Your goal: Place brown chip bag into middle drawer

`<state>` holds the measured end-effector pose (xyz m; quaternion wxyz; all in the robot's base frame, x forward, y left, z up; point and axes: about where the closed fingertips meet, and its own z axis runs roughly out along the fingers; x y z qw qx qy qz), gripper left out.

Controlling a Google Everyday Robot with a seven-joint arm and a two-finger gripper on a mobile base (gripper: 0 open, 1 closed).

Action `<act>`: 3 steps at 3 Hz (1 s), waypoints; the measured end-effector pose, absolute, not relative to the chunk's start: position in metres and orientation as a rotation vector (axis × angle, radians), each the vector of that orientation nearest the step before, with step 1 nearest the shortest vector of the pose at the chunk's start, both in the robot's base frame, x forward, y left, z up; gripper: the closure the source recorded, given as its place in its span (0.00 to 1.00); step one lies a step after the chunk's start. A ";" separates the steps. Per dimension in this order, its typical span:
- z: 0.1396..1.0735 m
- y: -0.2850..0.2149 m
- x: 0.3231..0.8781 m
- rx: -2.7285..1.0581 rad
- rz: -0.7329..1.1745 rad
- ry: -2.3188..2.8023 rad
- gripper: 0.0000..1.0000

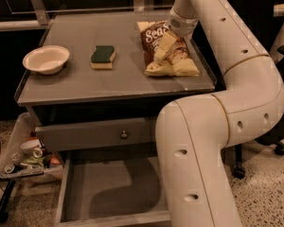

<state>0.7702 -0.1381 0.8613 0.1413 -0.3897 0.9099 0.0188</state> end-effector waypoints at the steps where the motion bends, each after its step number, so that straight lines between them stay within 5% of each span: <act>1: 0.844 -0.144 0.773 -1.128 0.062 2.648 0.00; 3: 0.842 -0.140 0.783 -1.115 0.056 2.619 0.42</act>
Offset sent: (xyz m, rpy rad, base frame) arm 0.0023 -0.0055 -0.0158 -0.0028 0.0195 -0.0027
